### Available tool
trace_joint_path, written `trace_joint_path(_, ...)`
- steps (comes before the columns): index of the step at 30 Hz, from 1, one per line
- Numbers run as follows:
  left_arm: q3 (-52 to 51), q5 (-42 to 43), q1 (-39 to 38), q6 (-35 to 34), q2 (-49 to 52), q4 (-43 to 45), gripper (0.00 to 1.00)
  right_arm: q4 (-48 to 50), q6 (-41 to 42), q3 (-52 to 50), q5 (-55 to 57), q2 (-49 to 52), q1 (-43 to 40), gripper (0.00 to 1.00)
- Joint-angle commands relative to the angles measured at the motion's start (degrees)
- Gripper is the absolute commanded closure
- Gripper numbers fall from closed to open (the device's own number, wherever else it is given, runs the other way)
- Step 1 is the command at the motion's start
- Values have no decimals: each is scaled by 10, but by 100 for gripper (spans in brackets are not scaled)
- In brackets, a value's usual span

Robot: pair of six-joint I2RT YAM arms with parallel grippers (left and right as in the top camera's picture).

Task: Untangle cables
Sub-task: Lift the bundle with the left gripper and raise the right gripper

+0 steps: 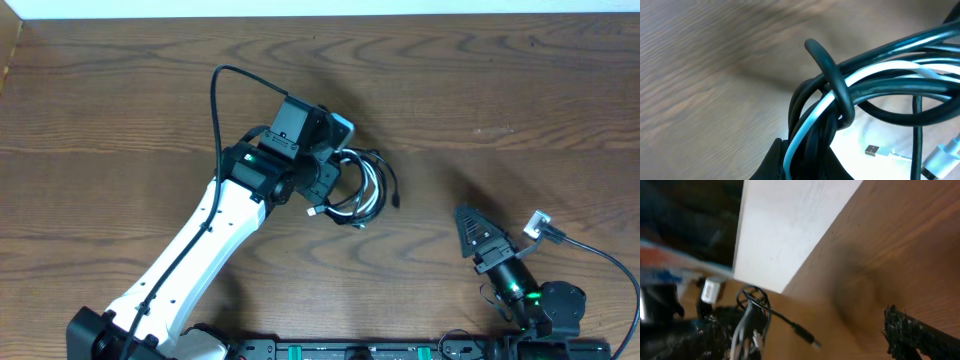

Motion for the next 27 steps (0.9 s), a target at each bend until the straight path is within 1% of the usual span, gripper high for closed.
trace_joint_path(1,4,64,1,46,-3,15,92,-2,-62,-1,-54,-2,-2,1)
trace_joint_path(2,4,64,1,37,-3,23,92,-2,-60,-1,-68,-2,-2,1)
trace_joint_path(3,4,64,1,12,-3,32,92,-3,-60,-1,-82,-2,-2,1)
trace_joint_path(6,4,64,1,-111,-2,61,92,-4,-49,-1,-132,-2,-1,1)
trace_joint_path(9,4,64,1,-218,-2,67,92,-4,-45,-1,-185,-2,-1,1)
trace_joint_path(11,4,64,1,-281,-2,67,92,-4,-30,-1,-195,-2,-1,1)
trace_joint_path(14,4,64,0,-407,-2,67,92,-4,5,-1,-197,-2,-1,1)
trace_joint_path(16,4,64,0,-481,-2,65,92,-4,9,-1,-197,-2,-1,1)
trace_joint_path(18,4,64,0,-499,-2,62,92,-4,12,-1,-197,-2,-1,1)
trace_joint_path(21,4,63,-6,-498,-2,58,92,-4,43,-1,-200,-2,-1,1)
trace_joint_path(25,3,59,-16,-498,-2,58,92,-4,45,-1,-203,-2,-1,1)
trace_joint_path(27,3,44,-21,-499,-2,56,92,-4,45,-1,-203,-2,-1,1)
